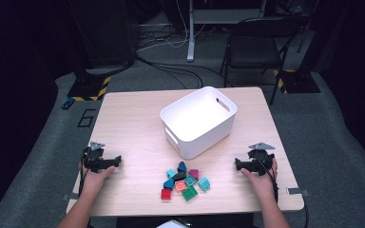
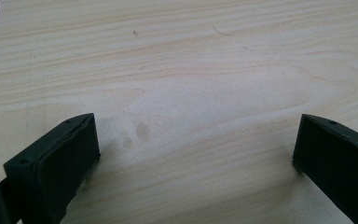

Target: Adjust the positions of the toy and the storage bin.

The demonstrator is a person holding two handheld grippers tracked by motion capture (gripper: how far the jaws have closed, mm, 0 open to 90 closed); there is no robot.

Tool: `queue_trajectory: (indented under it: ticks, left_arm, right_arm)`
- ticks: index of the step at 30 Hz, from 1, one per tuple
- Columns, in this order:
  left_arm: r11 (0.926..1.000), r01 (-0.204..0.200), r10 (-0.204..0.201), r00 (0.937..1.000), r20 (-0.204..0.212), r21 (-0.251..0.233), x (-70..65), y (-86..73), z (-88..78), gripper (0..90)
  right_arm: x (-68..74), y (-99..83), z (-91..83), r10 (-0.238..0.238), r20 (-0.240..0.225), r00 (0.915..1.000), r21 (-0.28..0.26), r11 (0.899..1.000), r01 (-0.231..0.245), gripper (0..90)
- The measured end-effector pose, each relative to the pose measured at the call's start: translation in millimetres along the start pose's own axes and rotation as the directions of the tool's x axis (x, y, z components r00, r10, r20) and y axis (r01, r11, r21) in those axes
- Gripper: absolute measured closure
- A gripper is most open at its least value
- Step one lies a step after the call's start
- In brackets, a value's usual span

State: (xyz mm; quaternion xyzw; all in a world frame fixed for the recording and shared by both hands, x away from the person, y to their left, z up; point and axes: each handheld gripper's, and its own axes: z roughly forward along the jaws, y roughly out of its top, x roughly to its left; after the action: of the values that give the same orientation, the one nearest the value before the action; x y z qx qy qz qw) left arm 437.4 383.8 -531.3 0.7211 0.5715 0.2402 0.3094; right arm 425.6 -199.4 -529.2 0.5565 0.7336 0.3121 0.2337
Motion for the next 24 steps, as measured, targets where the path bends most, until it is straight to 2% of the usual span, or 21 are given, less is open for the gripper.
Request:
queue_trajectory:
  ticks: [5,7,8,10,11,13,14,16,18,20,23,24]
  left_arm:
    - [0.9999,0.008,-0.008,1.0,0.0,-0.008,-0.8,0.1,0.7,0.5]
    - [1.0,0.003,-0.003,1.0,0.0,0.001,-0.6,0.3,0.1,0.6]
    - [0.9998,0.016,-0.016,0.9999,-0.004,-0.009,-1.4,0.4,1.0,0.6]
    - [0.9998,0.016,-0.016,0.9999,-0.004,-0.013,-1.4,1.4,0.9,2.9]
    - [0.9996,0.014,-0.014,0.9999,-0.005,-0.024,-1.5,1.4,1.1,7.1]
    - [0.9994,0.013,-0.013,0.9999,-0.001,-0.031,-2.3,0.9,0.3,8.3]
    - [0.9997,0.005,-0.005,1.0,0.001,-0.023,-2.1,0.7,-0.8,9.8]
    - [0.9996,0.013,-0.013,0.9999,0.004,-0.027,-3.2,0.9,-2.0,12.7]
    - [0.9996,0.016,-0.015,0.9999,0.003,-0.021,-4.8,2.2,-4.5,21.6]
    - [0.9998,0.011,-0.011,0.9999,0.004,-0.014,-5.8,2.8,-5.4,26.2]
    - [1.0,0.007,-0.007,0.9999,0.016,-0.002,-10.2,3.2,-7.8,28.8]
    - [1.0,-0.002,0.002,0.9997,0.024,0.003,-11.5,3.4,-8.6,30.0]
  right_arm:
    - [0.2,0.0,-0.4,0.006,-0.004,1.0,0.004,1.0,-0.006,0.0]
    - [0.3,-0.3,-0.8,0.005,0.001,1.0,0.0,1.0,-0.005,1.4]
    - [0.3,-0.3,-0.8,0.005,0.001,1.0,0.0,1.0,-0.005,1.4]
    - [1.3,0.0,-0.6,0.007,0.001,1.0,-0.012,1.0,-0.007,3.9]
    - [2.0,-0.2,-1.5,-0.001,-0.007,1.0,-0.019,1.0,0.001,8.4]
    - [2.7,-0.2,-1.9,0.002,-0.009,1.0,-0.023,1.0,-0.002,11.4]
    - [3.0,-0.1,-3.0,-0.01,-0.011,0.9999,-0.029,1.0,0.01,15.7]
    - [5.1,0.4,-3.5,-0.004,-0.011,0.9999,-0.029,1.0,0.004,17.3]
    - [6.5,1.7,-4.2,-0.009,-0.02,0.9998,-0.029,1.0,0.009,22.9]
    - [6.3,1.6,-4.8,-0.021,-0.025,0.9995,-0.025,0.999,0.02,24.3]
    - [8.2,2.1,-7.1,-0.011,-0.032,0.9994,-0.019,1.0,0.011,29.2]
    - [9.0,2.0,-7.2,-0.022,-0.032,0.9992,-0.021,1.0,0.021,32.0]
